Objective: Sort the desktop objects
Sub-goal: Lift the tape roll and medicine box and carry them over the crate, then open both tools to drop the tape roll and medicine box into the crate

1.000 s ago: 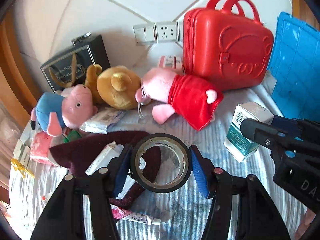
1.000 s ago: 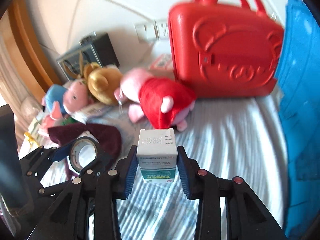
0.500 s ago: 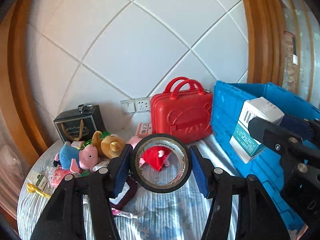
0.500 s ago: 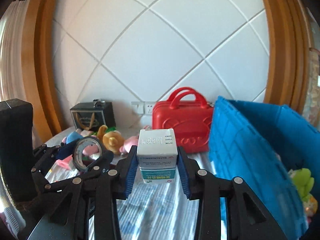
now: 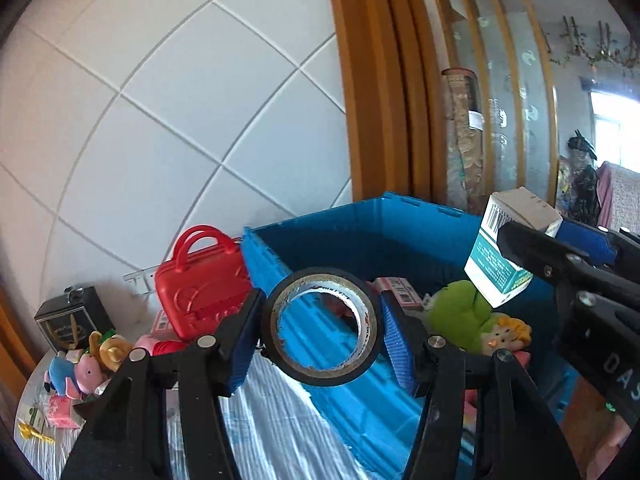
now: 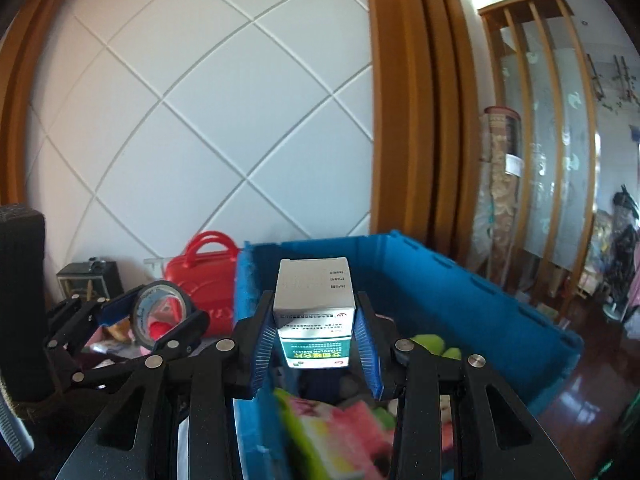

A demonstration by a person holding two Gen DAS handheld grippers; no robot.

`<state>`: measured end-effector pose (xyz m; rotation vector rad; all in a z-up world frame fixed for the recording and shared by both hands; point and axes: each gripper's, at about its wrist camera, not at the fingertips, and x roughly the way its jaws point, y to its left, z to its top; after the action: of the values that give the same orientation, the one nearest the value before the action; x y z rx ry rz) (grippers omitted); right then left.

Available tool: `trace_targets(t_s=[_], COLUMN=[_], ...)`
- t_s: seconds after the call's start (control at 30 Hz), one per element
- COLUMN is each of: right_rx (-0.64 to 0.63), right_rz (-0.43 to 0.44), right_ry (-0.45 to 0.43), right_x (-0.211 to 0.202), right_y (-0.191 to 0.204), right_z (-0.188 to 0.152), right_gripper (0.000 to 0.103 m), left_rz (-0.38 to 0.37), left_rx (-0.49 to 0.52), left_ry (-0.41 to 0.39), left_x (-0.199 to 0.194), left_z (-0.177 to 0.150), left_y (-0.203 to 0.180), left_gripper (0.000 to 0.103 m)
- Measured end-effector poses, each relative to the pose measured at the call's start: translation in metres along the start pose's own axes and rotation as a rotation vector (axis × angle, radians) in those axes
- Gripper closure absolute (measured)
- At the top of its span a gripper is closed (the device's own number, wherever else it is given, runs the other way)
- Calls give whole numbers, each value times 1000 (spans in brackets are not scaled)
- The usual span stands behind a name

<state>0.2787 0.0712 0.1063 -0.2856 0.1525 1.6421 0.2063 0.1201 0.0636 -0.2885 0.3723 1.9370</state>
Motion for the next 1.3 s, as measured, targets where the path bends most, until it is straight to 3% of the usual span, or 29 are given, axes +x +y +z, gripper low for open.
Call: trace_targets(t_s=[0.27,0.67,0.7,0.83,0.9,0.97,1.03,1.13,1.3], right_rx=[52,50,50,46,45,42,30,29,35], right_rz=[-52,-62,-70,-102,-127,-141,-154,-163,-135], right_ry=[65,133,133,141,142,138,128,119,89], right_x=[14,30,31,36,37,36,33,29,20], right_y=[-95,-130,-131,-135,-136,-138,-138,-137,-127], right_z=[-16,-39,-40,-41,-41,-42,-41,-40,-33], right_gripper=[66,66,66,65,50,18,15,0,0], left_rz=[-71,-73,-73,-79,-80,-76,-69,-46,15], left_rx=[42,40,43,36,37,32,18,0,-39], left_ry=[99,139,136,108,100,100,101,100,81], left_x=[16,21,21,15,13,13,12,9,-3], left_z=[2,0,0,2,2,3,2,1,-1], left_y=[-76,-93,-95,-96,-98,-98,-95,-85,-59], left_gripper=[47,46,45,22,22,21,21,21,21])
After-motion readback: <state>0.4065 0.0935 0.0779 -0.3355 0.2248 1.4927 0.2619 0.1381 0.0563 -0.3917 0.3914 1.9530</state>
